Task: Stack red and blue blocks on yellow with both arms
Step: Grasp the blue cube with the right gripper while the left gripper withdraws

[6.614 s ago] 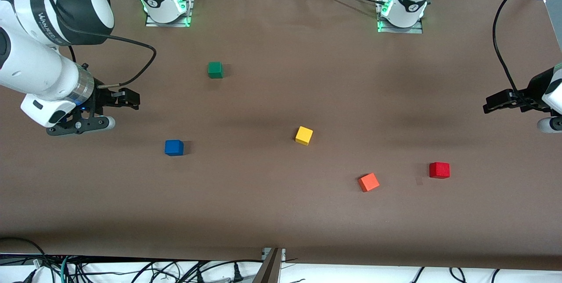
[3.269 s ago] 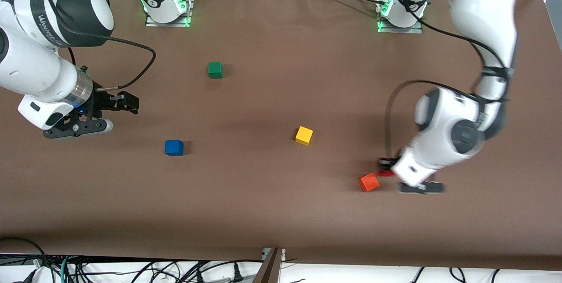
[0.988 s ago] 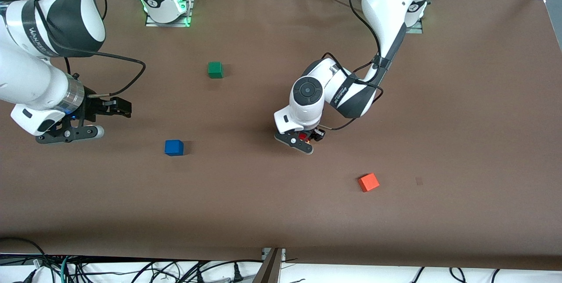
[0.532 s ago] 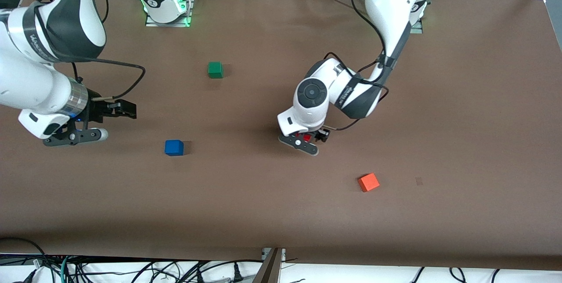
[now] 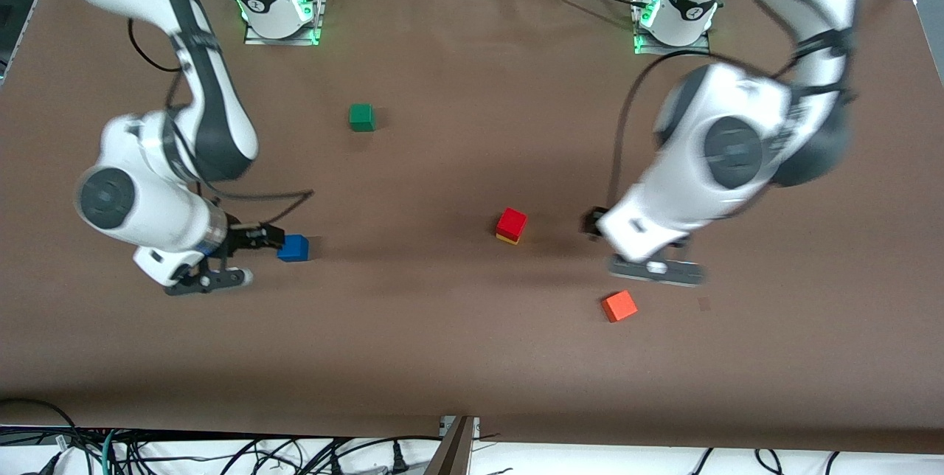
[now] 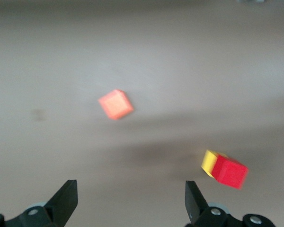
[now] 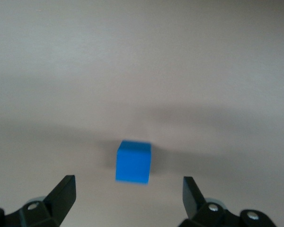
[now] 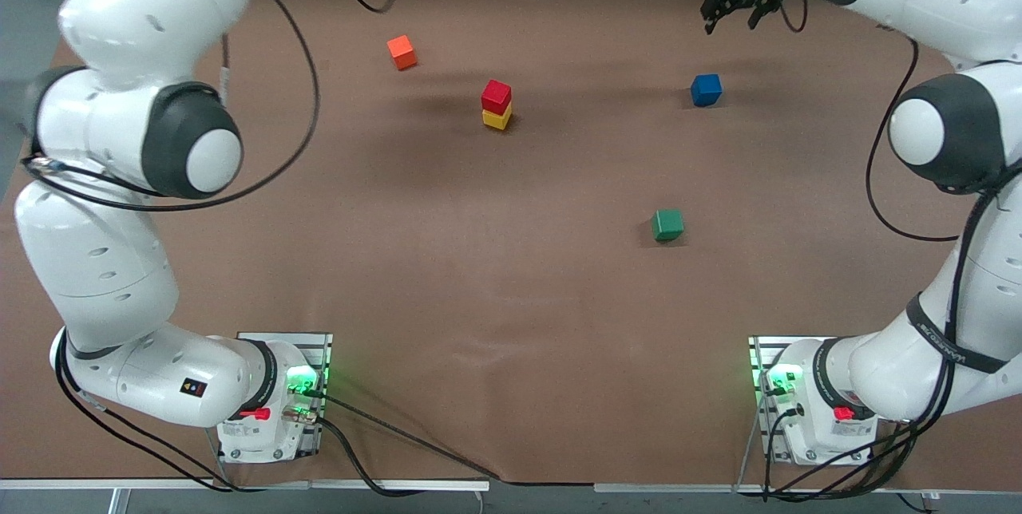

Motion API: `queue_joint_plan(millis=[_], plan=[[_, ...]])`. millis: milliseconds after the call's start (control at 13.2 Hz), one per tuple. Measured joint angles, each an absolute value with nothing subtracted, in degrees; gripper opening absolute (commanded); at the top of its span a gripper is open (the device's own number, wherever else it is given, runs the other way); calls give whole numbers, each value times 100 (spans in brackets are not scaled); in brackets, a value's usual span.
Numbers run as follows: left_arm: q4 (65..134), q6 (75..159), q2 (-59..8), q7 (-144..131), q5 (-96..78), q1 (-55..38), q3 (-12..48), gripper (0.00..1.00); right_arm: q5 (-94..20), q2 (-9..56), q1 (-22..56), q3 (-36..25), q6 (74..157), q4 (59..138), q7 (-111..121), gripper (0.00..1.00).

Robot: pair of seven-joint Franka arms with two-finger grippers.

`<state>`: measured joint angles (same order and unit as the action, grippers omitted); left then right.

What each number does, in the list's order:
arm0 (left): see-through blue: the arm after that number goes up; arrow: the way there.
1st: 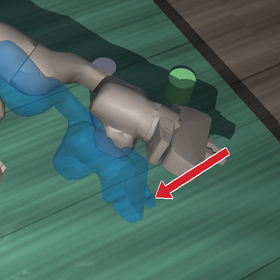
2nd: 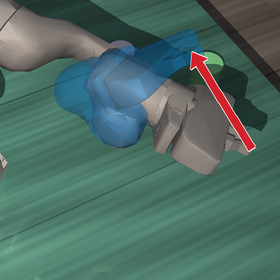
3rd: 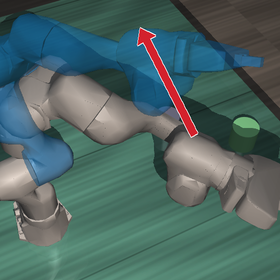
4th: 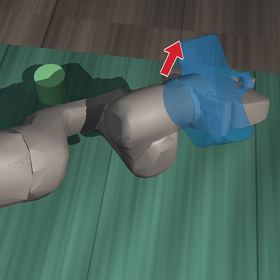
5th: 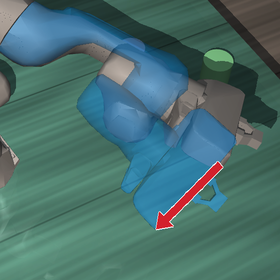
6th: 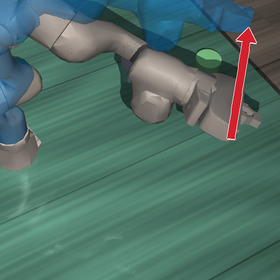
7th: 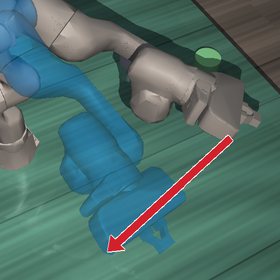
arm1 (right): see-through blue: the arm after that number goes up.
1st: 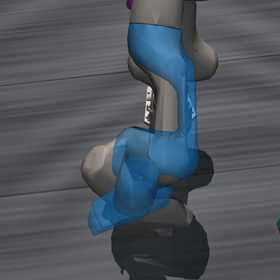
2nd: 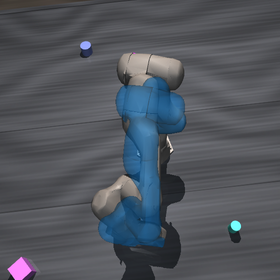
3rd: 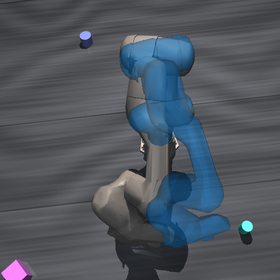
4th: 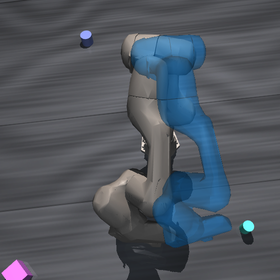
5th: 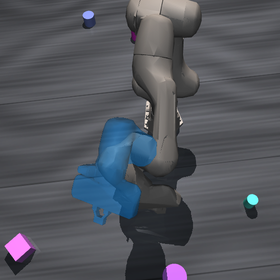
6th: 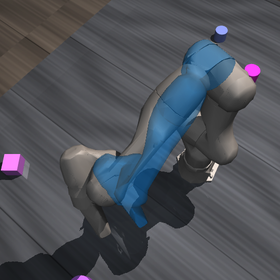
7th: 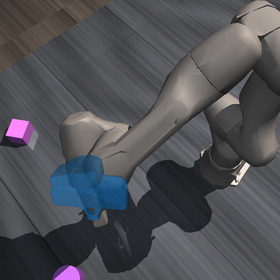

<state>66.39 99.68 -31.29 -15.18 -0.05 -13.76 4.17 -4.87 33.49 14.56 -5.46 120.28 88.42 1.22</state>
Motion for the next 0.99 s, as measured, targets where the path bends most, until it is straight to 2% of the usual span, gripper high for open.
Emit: queue_joint_plan(millis=[304,456,608,760,836,912,988], plan=[[6625,9942,-2638,-1447,-18,-1,393,100,-589,3451,1450,-547,13147,9776,121,99],[6625,9907,-2496,-1430,-19,362,390,100,-740,3366,1451,-547,13420,10117,118,98],[6627,9820,-2472,-1432,-19,497,392,100,-846,3309,1451,-528,13724,10410,119,92],[6635,9488,-2472,-1439,-19,513,397,100,-859,3307,1455,-462,14222,10744,118,73],[6635,9350,-2469,-1440,-19,514,405,100,-859,3308,1457,-427,14372,10874,118,59],[6633,9169,-2452,-1440,-19,513,426,100,-859,3307,1460,-401,14447,10946,118,39],[6632,8978,-2410,-1440,-16,509,466,100,-859,3299,1462,-386,14471,10948,118,27]])
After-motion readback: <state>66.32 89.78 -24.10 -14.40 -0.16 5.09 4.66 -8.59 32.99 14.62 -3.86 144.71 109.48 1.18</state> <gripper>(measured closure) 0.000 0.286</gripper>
